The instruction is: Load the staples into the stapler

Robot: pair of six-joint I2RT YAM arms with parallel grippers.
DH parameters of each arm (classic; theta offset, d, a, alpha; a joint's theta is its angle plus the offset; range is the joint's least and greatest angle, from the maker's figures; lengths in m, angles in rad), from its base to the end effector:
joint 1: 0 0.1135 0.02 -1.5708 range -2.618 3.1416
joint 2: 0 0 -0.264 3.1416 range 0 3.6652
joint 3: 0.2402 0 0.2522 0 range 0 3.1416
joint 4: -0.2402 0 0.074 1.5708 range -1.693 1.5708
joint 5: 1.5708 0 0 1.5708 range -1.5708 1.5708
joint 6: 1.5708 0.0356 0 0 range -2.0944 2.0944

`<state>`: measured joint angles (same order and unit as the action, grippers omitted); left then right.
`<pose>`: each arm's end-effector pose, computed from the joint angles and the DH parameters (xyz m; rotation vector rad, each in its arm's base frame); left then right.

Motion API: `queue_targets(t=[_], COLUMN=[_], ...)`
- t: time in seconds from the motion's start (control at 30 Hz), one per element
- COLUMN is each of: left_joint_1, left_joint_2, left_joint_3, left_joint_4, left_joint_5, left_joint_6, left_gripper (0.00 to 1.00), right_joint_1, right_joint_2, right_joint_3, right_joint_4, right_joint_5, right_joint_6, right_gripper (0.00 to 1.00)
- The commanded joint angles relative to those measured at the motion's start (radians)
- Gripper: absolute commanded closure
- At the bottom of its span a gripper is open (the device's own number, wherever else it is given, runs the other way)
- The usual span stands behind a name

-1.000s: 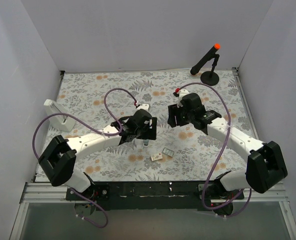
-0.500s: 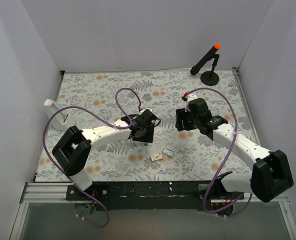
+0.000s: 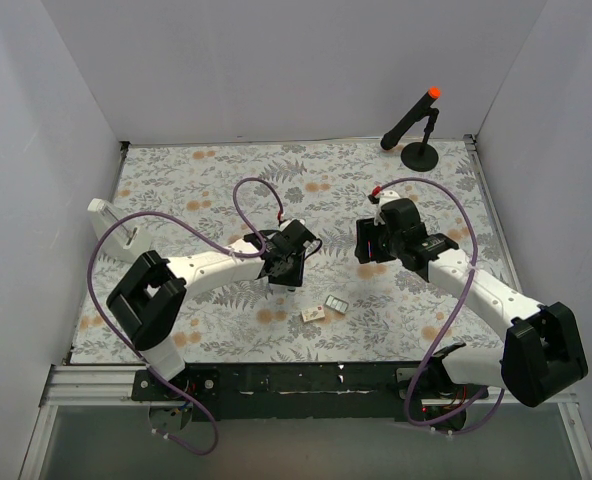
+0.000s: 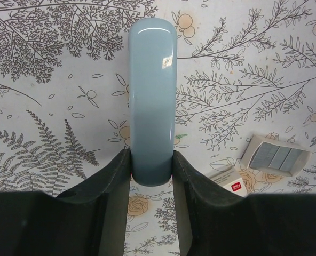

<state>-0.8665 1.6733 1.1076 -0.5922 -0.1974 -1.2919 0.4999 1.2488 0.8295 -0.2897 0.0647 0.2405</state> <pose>0.2188 -0.2467 0.1957 -0.6363 2.6763 -0.3793 0.2361 0.1263 0.2477 -0.2632 2.2826 0.3128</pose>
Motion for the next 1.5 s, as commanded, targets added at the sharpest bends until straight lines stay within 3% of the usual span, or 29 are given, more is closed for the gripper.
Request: queue_targets(t=[0.0, 0.3, 0.57, 1.07, 1.17, 1.4, 1.43, 1.47], left_joint_1=[0.001, -0.009, 0.007, 0.207, 0.227, 0.239, 0.241, 0.248], left_joint_2=[0.028, 0.068, 0.029, 0.101, 0.108, 0.010, -0.013, -0.041], left_joint_3=[-0.043, -0.065, 0.089, 0.123, 0.138, 0.146, 0.146, 0.150], left_joint_4=[-0.008, -0.027, -0.123, -0.032, -0.028, -0.018, -0.005, 0.002], left_joint_5=[0.010, -0.013, -0.096, -0.112, -0.111, -0.140, -0.152, -0.166], left_joint_6=[-0.020, -0.043, -0.021, 0.068, 0.069, 0.049, 0.049, 0.049], left_gripper=[0.88, 0.90, 0.82, 0.79, 0.71, 0.28, 0.17, 0.14], right_joint_1=[-0.011, -0.020, -0.026, -0.040, -0.043, -0.058, -0.063, -0.067], right_joint_2=[-0.025, -0.019, -0.022, -0.048, -0.052, -0.104, -0.112, -0.118], right_joint_3=[-0.013, -0.024, -0.003, 0.011, 0.028, 0.072, 0.082, 0.095], right_joint_4=[0.023, 0.030, 0.020, -0.002, -0.014, -0.039, -0.043, -0.058], right_joint_5=[-0.002, -0.020, -0.014, 0.006, 0.026, 0.171, 0.194, 0.242], right_joint_6=[0.010, 0.014, -0.001, -0.027, -0.032, -0.069, -0.075, -0.076], right_gripper=[0.32, 0.32, 0.32, 0.32, 0.32, 0.31, 0.30, 0.27])
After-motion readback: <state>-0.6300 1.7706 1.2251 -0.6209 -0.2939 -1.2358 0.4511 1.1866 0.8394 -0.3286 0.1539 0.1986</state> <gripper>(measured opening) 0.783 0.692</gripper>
